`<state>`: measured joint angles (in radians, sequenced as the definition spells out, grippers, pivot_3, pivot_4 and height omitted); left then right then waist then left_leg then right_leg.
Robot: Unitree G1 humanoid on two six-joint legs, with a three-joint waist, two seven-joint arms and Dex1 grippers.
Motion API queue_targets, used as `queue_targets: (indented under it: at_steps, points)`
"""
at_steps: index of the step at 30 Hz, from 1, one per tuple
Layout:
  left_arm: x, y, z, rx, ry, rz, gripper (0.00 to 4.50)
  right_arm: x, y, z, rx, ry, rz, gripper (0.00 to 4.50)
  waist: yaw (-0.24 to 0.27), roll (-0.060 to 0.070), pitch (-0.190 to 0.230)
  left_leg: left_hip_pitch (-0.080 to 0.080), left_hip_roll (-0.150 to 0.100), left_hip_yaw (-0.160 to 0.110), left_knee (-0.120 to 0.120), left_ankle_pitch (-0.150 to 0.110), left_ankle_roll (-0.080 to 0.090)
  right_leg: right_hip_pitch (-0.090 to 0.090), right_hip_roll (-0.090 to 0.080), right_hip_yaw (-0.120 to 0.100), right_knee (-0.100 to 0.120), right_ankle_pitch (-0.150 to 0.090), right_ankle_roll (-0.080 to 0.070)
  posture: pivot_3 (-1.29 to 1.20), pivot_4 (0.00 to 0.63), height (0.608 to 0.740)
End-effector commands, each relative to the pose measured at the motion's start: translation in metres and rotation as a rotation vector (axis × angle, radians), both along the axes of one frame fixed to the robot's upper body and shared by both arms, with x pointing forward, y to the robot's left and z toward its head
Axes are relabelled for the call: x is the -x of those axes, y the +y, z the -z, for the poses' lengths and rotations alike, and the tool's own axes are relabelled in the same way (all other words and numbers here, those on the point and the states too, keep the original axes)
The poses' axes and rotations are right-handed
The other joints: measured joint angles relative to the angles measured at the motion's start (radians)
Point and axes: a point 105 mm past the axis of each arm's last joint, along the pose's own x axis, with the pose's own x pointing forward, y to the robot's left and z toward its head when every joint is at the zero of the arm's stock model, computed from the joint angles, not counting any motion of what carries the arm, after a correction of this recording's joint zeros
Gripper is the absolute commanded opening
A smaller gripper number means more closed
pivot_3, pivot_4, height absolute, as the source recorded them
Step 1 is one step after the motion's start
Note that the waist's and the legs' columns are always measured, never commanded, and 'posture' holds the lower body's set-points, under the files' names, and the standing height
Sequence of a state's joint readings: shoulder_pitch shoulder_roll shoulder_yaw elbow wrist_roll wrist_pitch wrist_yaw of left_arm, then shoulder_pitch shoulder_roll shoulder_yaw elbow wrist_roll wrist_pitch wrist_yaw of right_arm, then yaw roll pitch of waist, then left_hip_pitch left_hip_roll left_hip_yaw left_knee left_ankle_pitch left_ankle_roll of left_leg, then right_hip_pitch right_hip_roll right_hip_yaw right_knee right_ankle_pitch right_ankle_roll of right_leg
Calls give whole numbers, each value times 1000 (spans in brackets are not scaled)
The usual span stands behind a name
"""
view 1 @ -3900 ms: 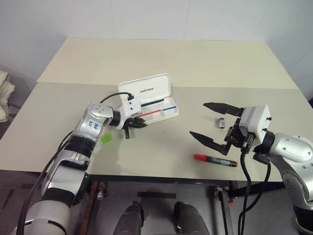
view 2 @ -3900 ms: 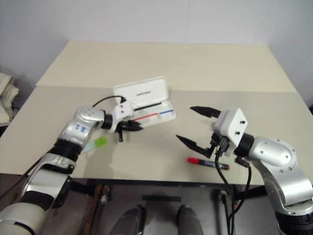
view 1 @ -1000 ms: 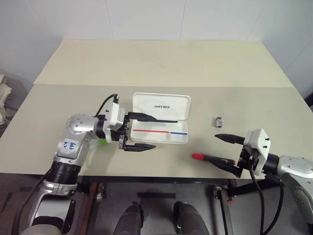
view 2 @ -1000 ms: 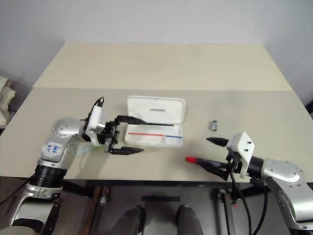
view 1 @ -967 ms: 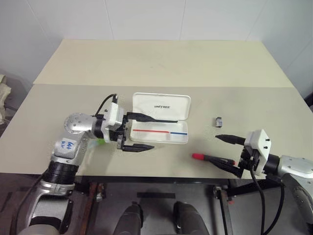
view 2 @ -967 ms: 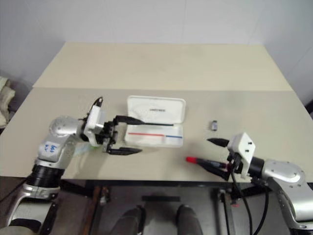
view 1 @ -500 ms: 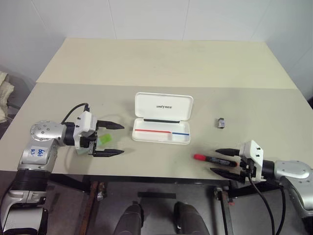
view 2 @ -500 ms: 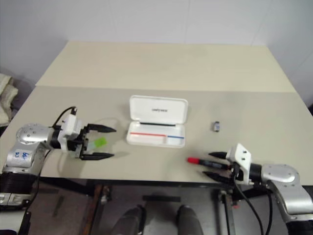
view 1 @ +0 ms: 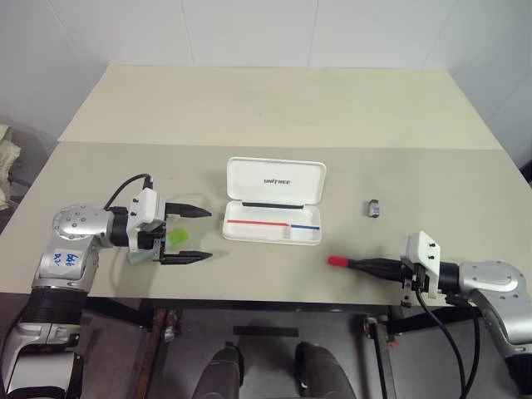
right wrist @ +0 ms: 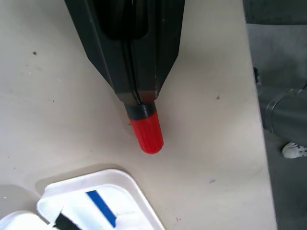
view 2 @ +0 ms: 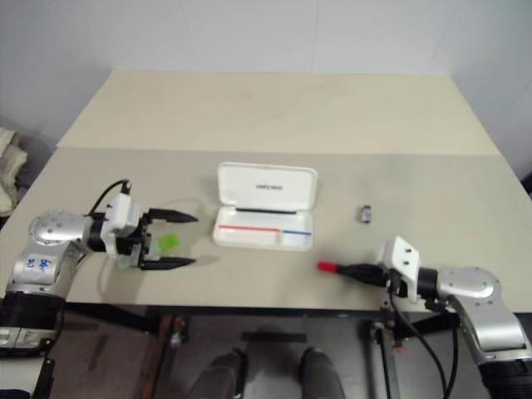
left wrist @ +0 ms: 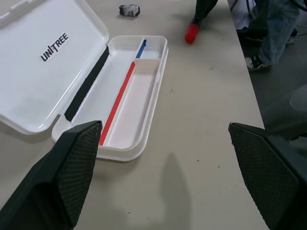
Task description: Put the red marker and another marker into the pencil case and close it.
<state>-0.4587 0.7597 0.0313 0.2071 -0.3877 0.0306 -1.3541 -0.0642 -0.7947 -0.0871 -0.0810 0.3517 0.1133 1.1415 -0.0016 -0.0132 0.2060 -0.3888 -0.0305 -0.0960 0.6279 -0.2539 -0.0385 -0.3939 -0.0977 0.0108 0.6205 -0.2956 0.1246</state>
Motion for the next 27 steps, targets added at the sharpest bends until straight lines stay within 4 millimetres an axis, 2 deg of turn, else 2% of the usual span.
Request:
queue_targets:
  at_steps: [1,6,7,9,13,15,20,27]
  points:
    - [0,-2,-8,2,-47,10,4500,-1,9,-27,2,-98,-39,26,-1,0,0,0,0,0,0,0,0,0,0,0,0,0,0,0,150,740]
    - [-1,-1,-5,4,-43,11,4500,0,12,-37,-1,-109,-49,26,1,0,0,0,0,0,0,0,0,0,0,0,0,0,0,0,150,740]
    - [-1,-2,-4,6,-43,13,4500,2,11,-33,-7,-68,-42,186,1,0,0,0,0,0,0,0,0,0,0,0,0,0,0,0,150,740]
    - [-1,-3,-3,8,-42,16,4500,3,9,-30,5,-53,-35,604,3,0,0,0,0,0,0,0,0,0,0,0,0,0,0,0,150,740]
    - [-1,-3,-2,9,-39,17,4500,0,7,-33,9,-106,-21,1993,1,0,0,0,0,0,0,0,0,0,0,0,0,0,0,0,150,740]
    - [-1,-2,-1,8,-37,17,4500,1,5,-30,28,-95,-21,1993,0,0,0,0,0,0,0,0,0,0,0,0,0,0,0,0,150,740]
    - [-2,-1,1,5,-32,17,4500,-2,-18,-6,118,-19,36,1993,0,0,0,0,0,0,0,0,0,0,0,0,0,0,0,0,150,740]
    - [-3,-3,2,1,-33,28,4500,-6,-32,19,161,47,66,1993,0,0,0,0,0,0,0,0,0,0,0,0,0,0,0,0,150,740]
